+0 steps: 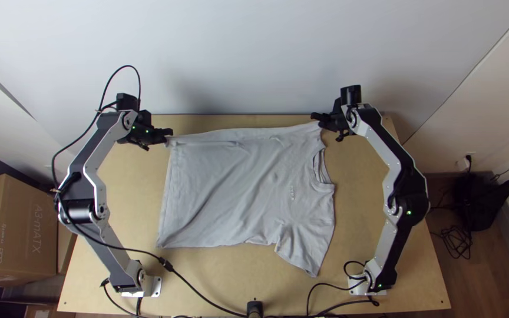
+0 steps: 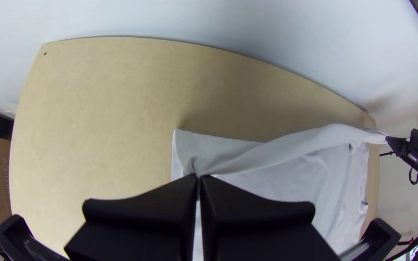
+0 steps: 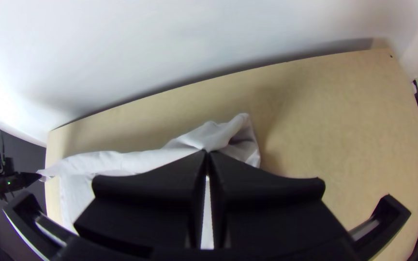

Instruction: Fold the t-shirt

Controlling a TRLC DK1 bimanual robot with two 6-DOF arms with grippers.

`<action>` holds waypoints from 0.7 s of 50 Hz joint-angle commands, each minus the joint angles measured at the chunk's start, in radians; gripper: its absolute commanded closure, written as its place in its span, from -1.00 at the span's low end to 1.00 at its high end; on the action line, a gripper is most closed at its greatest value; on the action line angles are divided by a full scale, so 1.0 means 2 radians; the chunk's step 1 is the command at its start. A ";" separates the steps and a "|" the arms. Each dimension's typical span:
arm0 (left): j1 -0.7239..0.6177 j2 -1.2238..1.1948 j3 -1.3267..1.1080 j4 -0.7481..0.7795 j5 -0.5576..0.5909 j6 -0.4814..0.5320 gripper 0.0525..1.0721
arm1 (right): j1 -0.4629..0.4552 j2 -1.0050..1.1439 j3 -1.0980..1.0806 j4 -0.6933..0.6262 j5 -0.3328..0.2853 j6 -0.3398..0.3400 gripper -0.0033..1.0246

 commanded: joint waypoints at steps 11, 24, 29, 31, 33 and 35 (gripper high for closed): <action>0.016 -0.091 -0.120 0.048 0.019 0.025 0.95 | 0.004 -0.104 -0.148 0.043 0.002 -0.017 0.95; 0.021 -0.106 -0.188 0.082 0.019 0.035 0.95 | 0.012 -0.147 -0.252 0.090 0.002 -0.016 0.95; 0.021 -0.107 -0.211 0.094 0.019 0.035 0.95 | 0.014 -0.155 -0.286 0.110 0.002 -0.015 0.95; 0.021 -0.108 -0.221 0.101 0.018 0.035 0.95 | 0.014 -0.156 -0.296 0.114 0.002 -0.015 0.95; 0.021 -0.110 -0.230 0.107 0.018 0.035 0.95 | 0.014 -0.157 -0.305 0.118 0.002 -0.015 0.95; 0.021 -0.112 -0.237 0.111 0.018 0.036 0.95 | 0.014 -0.159 -0.316 0.122 0.002 -0.015 0.95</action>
